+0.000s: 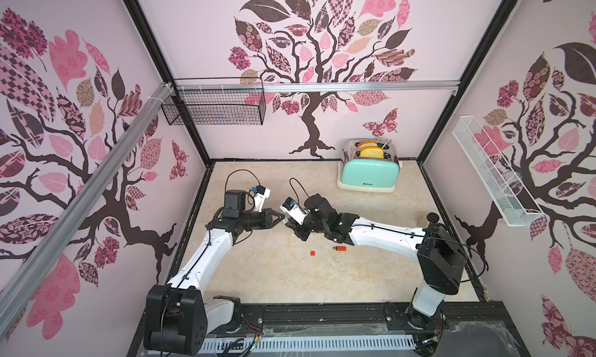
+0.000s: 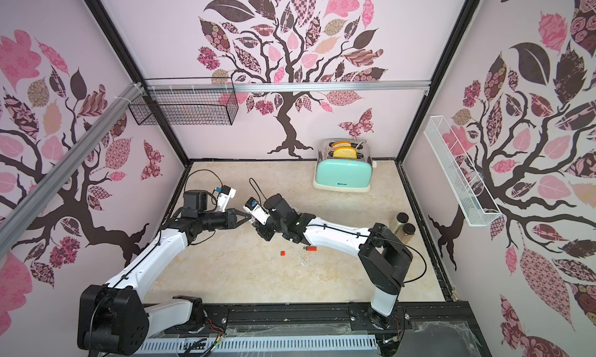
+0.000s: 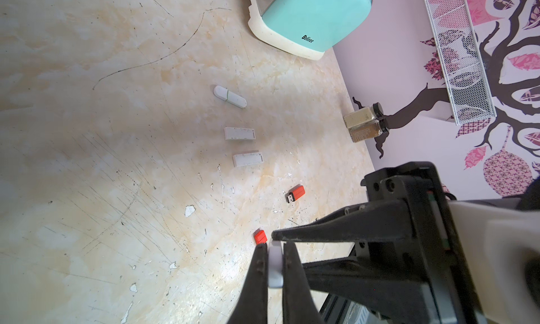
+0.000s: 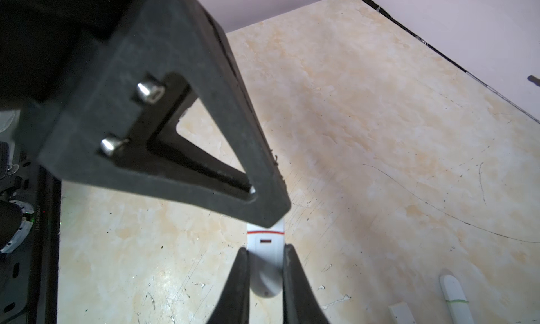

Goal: Close the usb drive cover
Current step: Close the cover of the USB drive.

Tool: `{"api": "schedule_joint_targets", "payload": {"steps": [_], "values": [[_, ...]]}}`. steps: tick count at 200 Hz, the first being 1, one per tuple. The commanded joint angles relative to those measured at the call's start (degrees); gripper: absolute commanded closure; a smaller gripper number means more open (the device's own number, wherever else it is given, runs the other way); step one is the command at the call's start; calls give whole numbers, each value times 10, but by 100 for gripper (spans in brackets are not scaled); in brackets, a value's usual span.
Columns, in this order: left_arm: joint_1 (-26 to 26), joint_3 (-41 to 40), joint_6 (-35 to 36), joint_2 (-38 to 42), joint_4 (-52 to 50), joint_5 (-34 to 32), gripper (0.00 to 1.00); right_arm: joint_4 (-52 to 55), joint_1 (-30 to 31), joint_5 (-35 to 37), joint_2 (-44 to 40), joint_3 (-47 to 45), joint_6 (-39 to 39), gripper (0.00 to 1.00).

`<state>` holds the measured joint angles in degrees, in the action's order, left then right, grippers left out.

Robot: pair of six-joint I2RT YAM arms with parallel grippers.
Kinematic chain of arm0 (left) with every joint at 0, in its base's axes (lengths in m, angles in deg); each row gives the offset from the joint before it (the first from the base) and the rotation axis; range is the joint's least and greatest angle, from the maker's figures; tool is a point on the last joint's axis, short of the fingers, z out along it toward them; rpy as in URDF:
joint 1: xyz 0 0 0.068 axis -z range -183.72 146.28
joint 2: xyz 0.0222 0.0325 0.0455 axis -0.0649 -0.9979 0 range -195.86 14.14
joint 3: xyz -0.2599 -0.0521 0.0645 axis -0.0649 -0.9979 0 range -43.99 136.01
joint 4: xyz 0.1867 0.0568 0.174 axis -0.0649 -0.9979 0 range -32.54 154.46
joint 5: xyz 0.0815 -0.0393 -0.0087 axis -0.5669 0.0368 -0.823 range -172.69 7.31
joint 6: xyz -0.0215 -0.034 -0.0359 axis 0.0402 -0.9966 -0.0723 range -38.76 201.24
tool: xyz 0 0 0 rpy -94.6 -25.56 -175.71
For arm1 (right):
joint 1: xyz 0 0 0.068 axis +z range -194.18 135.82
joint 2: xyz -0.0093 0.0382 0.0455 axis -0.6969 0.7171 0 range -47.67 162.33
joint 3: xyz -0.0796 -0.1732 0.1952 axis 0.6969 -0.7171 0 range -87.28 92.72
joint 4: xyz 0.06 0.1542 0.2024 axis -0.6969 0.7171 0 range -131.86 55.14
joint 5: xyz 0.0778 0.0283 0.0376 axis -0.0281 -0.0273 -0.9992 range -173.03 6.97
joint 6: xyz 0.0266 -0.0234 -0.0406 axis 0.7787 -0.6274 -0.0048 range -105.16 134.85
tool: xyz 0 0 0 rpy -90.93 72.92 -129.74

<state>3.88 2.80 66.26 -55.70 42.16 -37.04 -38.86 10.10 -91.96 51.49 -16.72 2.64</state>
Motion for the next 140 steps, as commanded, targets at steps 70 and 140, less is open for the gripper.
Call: {"api": "schedule_joint_targets", "payload": {"steps": [70,140], "values": [[0,-26,11,44,-62,17,65,-125,-24,-5,-26,-21,12,100],[-50,-27,37,73,-74,3,35,-56,-98,8,-77,-119,-31,100]]}}
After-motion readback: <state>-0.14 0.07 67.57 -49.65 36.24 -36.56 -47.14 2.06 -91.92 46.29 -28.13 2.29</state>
